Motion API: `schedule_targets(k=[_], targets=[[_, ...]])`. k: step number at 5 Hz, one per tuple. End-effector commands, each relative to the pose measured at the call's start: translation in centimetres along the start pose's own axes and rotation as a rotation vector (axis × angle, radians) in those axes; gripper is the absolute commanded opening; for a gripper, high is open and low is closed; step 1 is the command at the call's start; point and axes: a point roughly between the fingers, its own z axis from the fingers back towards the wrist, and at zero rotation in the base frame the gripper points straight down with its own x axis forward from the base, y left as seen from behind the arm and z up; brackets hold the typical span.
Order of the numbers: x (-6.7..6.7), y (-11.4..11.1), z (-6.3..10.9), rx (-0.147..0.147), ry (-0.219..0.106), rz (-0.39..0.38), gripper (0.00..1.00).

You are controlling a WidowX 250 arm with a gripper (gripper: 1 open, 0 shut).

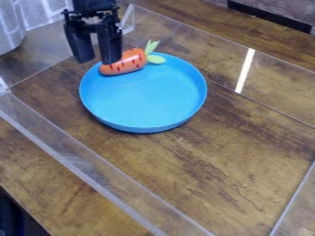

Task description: Put the carrot in the blue tray

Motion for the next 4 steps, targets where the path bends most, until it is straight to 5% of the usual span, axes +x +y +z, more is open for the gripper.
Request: schedule_targets(k=[1,4], targets=[[0.99,-0.88,1.42,0.029,-0.051,-0.041,1.0],[1.96,-0.5,1.36,0.038,-0.072,-0.045,1.0]])
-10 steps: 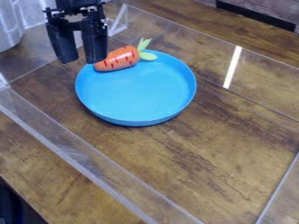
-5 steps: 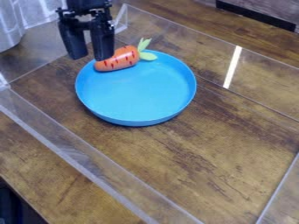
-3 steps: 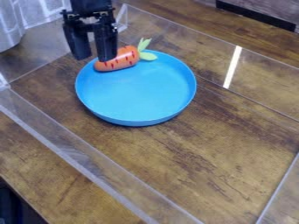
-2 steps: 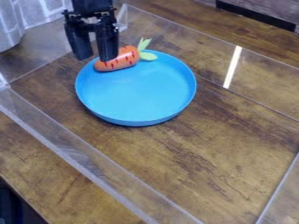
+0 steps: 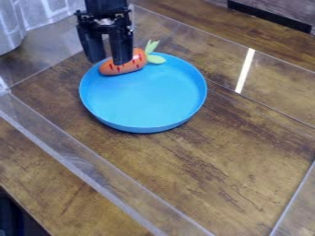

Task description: Put the carrot in the blue tray

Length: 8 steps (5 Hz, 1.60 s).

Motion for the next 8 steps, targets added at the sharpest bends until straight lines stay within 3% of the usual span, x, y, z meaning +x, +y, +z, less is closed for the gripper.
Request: schedule_targets(k=[1,8], targets=[[0.8,0.0,1.4,0.03,-0.056,-0.021,1.0],[2.3,1.1,0.3,0.062,-0.073,-0.039,1.0]])
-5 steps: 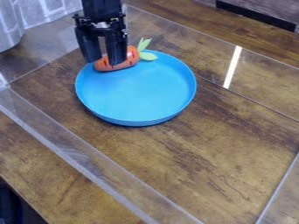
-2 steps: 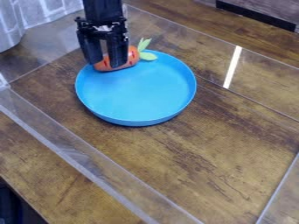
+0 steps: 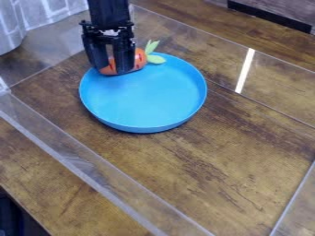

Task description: Put the carrot in the blue tray

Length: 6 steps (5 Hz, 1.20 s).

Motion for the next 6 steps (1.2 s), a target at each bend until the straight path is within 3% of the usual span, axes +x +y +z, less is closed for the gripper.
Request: schedule_targets(k=[1,6], targets=[[0.85,-0.27,1.95,0.037,-0.063,-0.036,1.0],[-0.04,0.56,2.57,0.056,-0.057,-0.023,1.0]])
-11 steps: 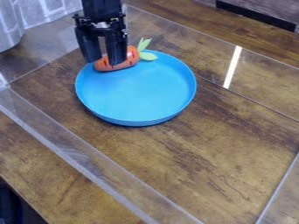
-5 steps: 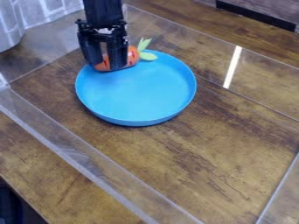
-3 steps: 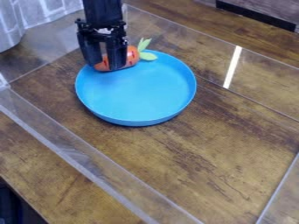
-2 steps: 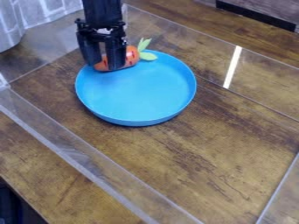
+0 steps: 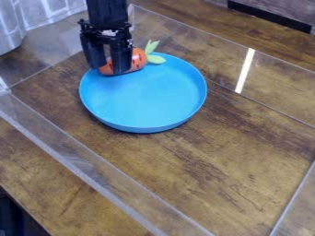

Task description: Put the carrot in the blue tray

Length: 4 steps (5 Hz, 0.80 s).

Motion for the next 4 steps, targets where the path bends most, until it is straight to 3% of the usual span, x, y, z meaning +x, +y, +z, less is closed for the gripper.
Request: schedule_targets(k=[1,4], targets=[[-0.11,0.31,2.71,0.033,-0.063,-0.005,1.0],[-0.83,0.59,3.7,0.037,-0.066,0.0,1.0]])
